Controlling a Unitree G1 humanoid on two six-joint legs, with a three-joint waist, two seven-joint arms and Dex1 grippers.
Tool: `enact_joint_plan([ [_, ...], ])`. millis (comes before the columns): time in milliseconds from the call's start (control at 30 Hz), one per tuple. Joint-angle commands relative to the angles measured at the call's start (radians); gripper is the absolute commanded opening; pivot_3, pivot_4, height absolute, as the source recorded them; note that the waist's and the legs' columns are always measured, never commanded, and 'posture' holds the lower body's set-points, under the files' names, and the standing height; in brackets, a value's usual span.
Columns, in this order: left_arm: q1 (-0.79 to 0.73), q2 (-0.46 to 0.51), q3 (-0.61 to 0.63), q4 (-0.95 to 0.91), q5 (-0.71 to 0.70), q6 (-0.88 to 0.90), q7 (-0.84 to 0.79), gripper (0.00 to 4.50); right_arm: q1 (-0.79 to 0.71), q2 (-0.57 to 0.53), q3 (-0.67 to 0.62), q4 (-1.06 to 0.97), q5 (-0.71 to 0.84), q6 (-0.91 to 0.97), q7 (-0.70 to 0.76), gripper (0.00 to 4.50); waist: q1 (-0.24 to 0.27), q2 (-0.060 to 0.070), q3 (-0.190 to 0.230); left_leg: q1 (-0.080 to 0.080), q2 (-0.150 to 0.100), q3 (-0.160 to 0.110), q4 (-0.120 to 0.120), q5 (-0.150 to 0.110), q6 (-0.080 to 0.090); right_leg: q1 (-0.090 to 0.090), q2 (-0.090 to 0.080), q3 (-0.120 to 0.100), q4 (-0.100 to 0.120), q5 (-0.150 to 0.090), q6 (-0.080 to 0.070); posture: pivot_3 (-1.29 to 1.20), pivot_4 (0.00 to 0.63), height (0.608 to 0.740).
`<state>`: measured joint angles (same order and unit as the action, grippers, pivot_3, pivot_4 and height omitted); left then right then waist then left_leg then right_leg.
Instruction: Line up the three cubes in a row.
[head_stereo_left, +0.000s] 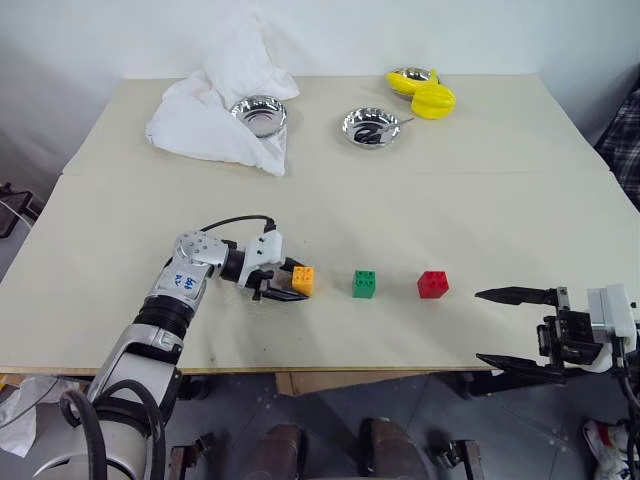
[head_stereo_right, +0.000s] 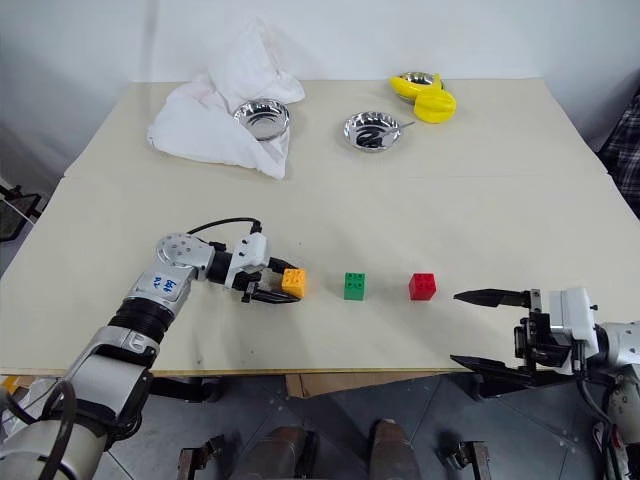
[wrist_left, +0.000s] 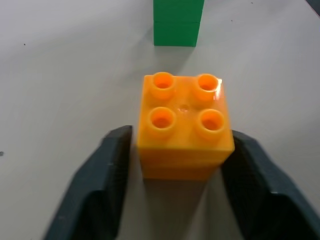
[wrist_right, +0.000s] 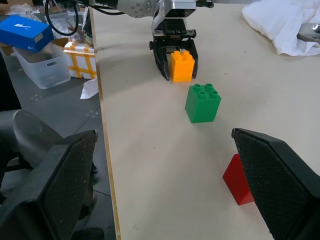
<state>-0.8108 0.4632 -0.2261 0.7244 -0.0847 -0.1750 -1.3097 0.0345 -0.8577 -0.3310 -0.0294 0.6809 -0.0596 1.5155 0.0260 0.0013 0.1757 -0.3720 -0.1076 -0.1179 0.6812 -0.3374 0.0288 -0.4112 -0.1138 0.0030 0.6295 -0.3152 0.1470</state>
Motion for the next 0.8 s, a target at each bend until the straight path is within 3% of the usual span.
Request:
enact_joint_plan([
  [33, 0.003, 0.011, 0.050, -0.037, -0.033, -0.013, 0.000, 4.04, -0.016, 0.008, -0.011, -0.005, 0.002, -0.004, 0.005, 4.50, 0.000, 0.000, 0.000, 0.000, 0.000, 0.000, 0.000, 0.000, 0.000, 0.000, 0.000, 0.000, 0.000, 0.000, 0.000, 0.00, 0.150, 0.740],
  [100, 0.026, 0.037, 0.073, -0.071, -0.060, -0.008, -0.038, 4.46, -0.024, 0.010, -0.010, 0.000, 0.000, -0.002, 0.007, 4.50, 0.000, 0.000, 0.000, 0.000, 0.000, 0.000, 0.000, 0.000, 0.000, 0.000, 0.000, 0.000, 0.000, 0.000, 0.000, 0.00, 0.150, 0.740],
  [300, 0.189, 0.202, 0.198, -0.232, -0.190, 0.009, -0.157, 4.46, -0.063, 0.006, -0.007, 0.043, -0.007, -0.004, 0.028, 4.50, -0.014, 0.000, 0.000, 0.000, 0.001, 0.001, -0.001, 0.000, 0.000, -0.002, 0.000, 0.001, 0.000, 0.000, 0.000, 0.00, 0.150, 0.740],
  [567, 0.532, 0.408, 0.455, -0.478, -0.314, 0.127, -0.098, 4.46, -0.142, -0.033, -0.011, 0.178, -0.029, -0.036, 0.091, 4.50, -0.007, 0.000, 0.000, 0.000, 0.001, -0.001, -0.001, 0.000, 0.000, 0.001, -0.001, 0.004, -0.001, 0.000, 0.000, 0.00, 0.150, 0.740],
  [667, 0.673, 0.416, 0.584, -0.585, -0.348, 0.150, -0.010, 4.46, -0.169, -0.084, 0.013, 0.273, -0.037, -0.079, 0.099, 4.50, -0.004, 0.001, 0.000, 0.001, 0.001, -0.001, -0.002, 0.000, 0.000, 0.000, -0.001, 0.005, -0.001, 0.000, -0.001, 0.00, 0.150, 0.740],
  [800, 0.746, 0.402, 0.655, -0.681, -0.360, 0.177, 0.091, 4.46, -0.209, -0.117, 0.051, 0.367, -0.031, -0.121, 0.099, 4.50, 0.004, 0.001, 0.000, 0.001, 0.001, -0.004, -0.002, 0.000, 0.000, 0.003, -0.001, 0.004, -0.002, -0.001, -0.001, 0.00, 0.150, 0.740],
])
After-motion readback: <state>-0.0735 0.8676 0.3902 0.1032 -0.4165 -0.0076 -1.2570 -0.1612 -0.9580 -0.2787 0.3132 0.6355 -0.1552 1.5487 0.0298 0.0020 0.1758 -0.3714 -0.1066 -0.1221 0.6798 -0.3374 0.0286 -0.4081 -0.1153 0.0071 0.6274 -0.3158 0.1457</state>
